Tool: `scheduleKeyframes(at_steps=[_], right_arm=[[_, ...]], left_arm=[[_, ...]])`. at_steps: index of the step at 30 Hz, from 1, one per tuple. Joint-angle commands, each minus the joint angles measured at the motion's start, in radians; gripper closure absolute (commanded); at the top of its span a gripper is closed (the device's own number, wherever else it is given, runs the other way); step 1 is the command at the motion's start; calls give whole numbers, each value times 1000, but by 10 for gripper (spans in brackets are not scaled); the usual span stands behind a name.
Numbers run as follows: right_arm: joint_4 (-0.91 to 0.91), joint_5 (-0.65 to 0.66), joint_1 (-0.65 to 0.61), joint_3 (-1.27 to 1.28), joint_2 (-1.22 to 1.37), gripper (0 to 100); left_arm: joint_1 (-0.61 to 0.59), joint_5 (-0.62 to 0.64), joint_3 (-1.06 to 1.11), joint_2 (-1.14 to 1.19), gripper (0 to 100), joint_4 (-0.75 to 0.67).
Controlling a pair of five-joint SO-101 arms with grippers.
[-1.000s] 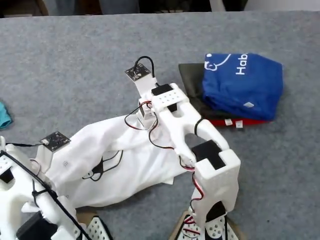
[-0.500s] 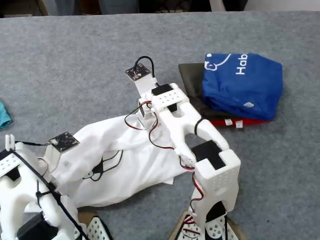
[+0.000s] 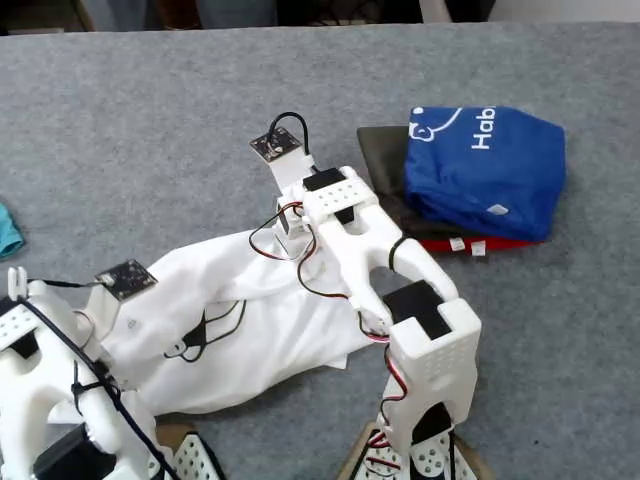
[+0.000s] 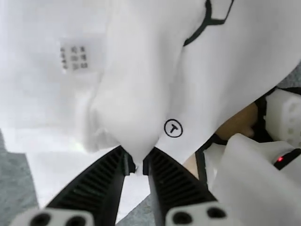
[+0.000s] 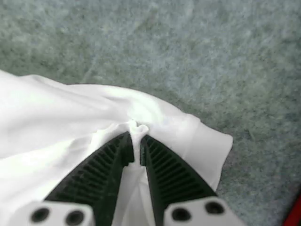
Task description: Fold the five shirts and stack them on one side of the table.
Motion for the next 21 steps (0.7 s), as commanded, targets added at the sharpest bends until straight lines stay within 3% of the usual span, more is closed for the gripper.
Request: scheduleKeyframes(at_steps=[1,8,11,16,21], right_arm=[[2,-9,14,-18,22,985],[25,-3,20,-28,-54,986],[46,-3,20,-90,-127,986],[192,-6,21,-320,-249,986],[305,-9,61,-613,-360,986]], left_arm=[[-12,-118,-105,-23,970,-2],[-16,264,-272,-23,970,-2],[-16,488,-360,-23,970,-2],[-19,868,-536,-23,971,0],[-56,1134,-802,-23,971,120]])
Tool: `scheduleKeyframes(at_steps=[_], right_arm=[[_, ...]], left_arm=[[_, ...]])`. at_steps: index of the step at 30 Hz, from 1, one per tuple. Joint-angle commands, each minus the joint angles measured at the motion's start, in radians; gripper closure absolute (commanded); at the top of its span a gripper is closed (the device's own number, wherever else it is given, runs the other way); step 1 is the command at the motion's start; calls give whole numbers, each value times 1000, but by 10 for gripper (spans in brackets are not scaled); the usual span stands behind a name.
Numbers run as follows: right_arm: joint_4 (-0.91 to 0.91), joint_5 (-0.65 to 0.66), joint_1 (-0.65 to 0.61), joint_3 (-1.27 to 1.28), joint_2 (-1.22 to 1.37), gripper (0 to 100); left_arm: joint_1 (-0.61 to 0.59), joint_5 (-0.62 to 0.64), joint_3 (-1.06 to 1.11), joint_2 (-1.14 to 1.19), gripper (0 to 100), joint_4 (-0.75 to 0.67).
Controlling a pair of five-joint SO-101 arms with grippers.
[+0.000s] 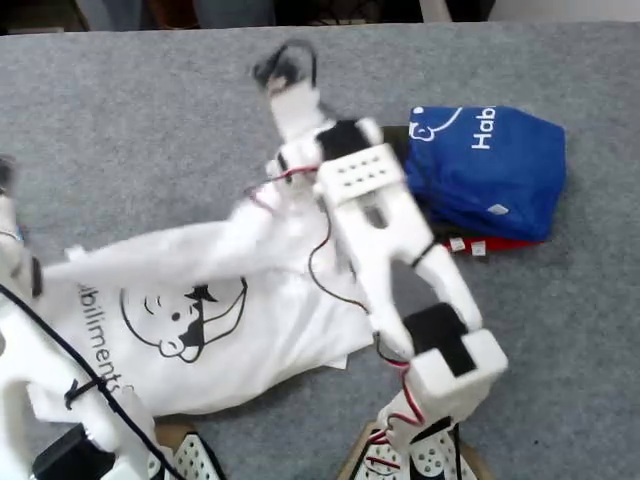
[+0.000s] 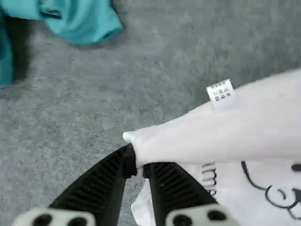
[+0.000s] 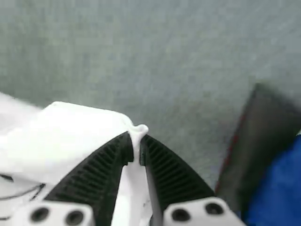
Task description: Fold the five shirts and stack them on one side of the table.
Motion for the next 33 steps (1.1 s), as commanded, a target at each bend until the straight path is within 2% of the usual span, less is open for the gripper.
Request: scheduleKeyframes(at_steps=[1,10,15,18,25,28,33], right_arm=[[72,-9,35,-260,-119,986],[110,-11,44,-785,-234,986],[112,-11,46,-1004,-254,986],[114,-11,44,-1082,-262,986],[104,-11,43,-1187,-323,986],[83,-11,43,-1190,-364,986],[43,-6,43,-1184,-437,986]], left_arm=[[-27,195,-243,-25,971,92],[-39,443,-823,-23,971,356],[-48,468,-1029,-25,971,364],[-99,468,-1122,-25,971,364],[-239,459,-1230,-25,971,364],[-298,407,-1242,-57,972,364],[-309,344,-1165,-198,972,364]])
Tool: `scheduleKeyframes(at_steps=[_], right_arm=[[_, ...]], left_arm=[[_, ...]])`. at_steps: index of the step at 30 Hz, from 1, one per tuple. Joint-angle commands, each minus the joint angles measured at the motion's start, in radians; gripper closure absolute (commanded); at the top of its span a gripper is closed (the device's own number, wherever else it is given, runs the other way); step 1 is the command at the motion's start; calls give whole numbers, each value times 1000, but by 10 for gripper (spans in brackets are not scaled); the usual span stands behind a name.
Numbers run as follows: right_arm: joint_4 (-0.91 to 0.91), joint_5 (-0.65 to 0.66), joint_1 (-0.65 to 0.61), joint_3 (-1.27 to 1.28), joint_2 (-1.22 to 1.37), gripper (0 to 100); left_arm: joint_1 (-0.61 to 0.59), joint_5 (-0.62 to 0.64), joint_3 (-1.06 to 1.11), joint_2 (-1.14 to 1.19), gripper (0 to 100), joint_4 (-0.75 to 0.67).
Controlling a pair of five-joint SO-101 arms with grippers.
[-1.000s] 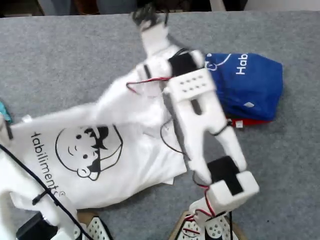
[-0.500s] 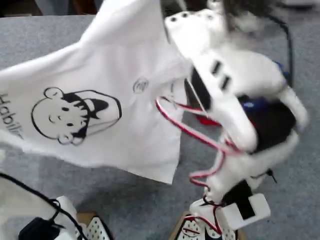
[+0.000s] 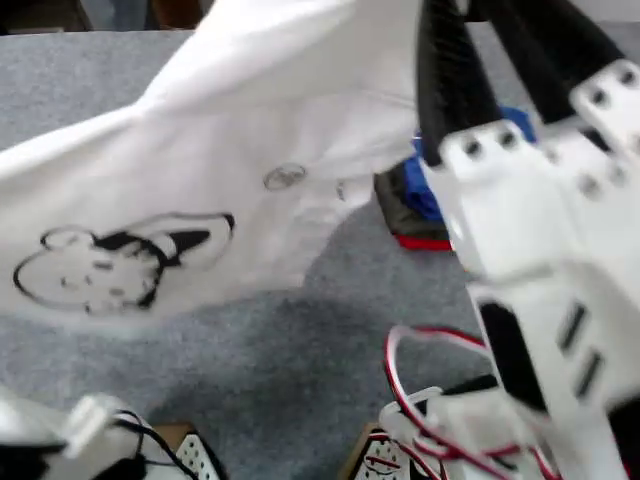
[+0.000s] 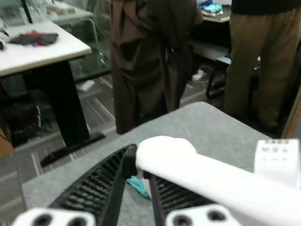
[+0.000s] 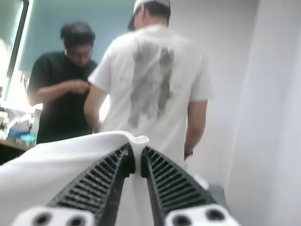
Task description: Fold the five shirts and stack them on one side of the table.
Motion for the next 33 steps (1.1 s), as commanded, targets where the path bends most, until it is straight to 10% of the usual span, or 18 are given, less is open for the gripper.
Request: scheduleKeyframes(at_steps=[1,11,17,23,33], right_arm=[[-28,-6,14,-16,-41,986],[-41,-3,12,461,-39,986],[-436,-2,20,986,74,986],[-819,-3,84,1096,349,986],[-485,-5,104,526,728,986]], left_arm=[[-10,-41,70,-95,972,2],[300,-95,599,-184,971,-44],[430,-91,1030,-29,971,-523],[526,-91,1010,282,971,-957],[559,-95,529,689,972,-683]])
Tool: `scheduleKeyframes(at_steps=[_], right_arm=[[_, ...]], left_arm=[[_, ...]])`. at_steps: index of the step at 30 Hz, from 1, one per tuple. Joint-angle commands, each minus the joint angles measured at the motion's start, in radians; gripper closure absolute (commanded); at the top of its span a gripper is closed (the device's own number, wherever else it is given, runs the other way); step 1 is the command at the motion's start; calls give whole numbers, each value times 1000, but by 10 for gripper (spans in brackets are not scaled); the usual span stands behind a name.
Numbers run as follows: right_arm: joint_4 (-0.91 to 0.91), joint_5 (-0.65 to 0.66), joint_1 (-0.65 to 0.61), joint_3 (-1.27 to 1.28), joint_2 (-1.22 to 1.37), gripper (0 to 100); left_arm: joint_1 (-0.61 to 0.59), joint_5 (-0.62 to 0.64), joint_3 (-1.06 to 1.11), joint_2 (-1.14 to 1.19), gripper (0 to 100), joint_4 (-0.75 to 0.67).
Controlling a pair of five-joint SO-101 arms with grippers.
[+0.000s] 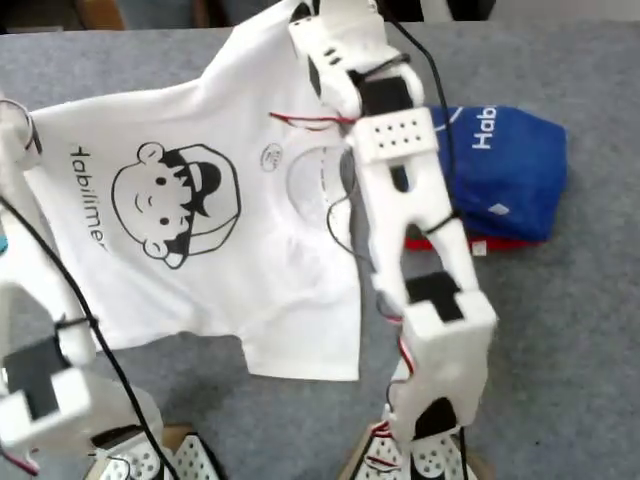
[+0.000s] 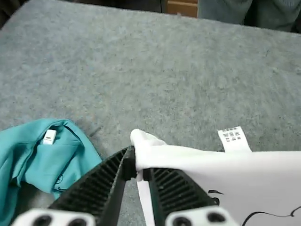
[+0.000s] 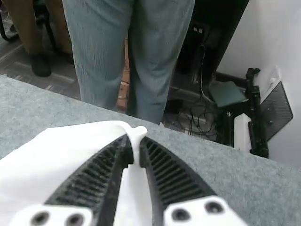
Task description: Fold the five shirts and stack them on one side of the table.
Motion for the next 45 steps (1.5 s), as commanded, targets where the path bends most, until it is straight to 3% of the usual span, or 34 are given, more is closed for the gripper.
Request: scheduleKeyframes(at_steps=[1,7,17,20,29,36,43,45], right_arm=[[141,-2,9,-239,67,986],[446,0,26,-455,188,986],[677,0,26,-871,211,986],[758,0,25,-969,211,986],[999,2,21,-1012,209,986],[1036,71,-34,-992,217,986],[1031,74,-89,-731,217,986],[1019,83,-89,-641,217,986]], left_arm=[[5,-11,-163,64,972,130],[-1,-12,-182,87,972,292],[-19,-14,-283,-121,972,439],[-13,-71,-277,-192,972,508],[-114,-135,-193,-262,971,701],[-119,-138,84,-373,971,675],[-90,-138,565,-420,968,381],[-90,-138,662,-422,920,334]])
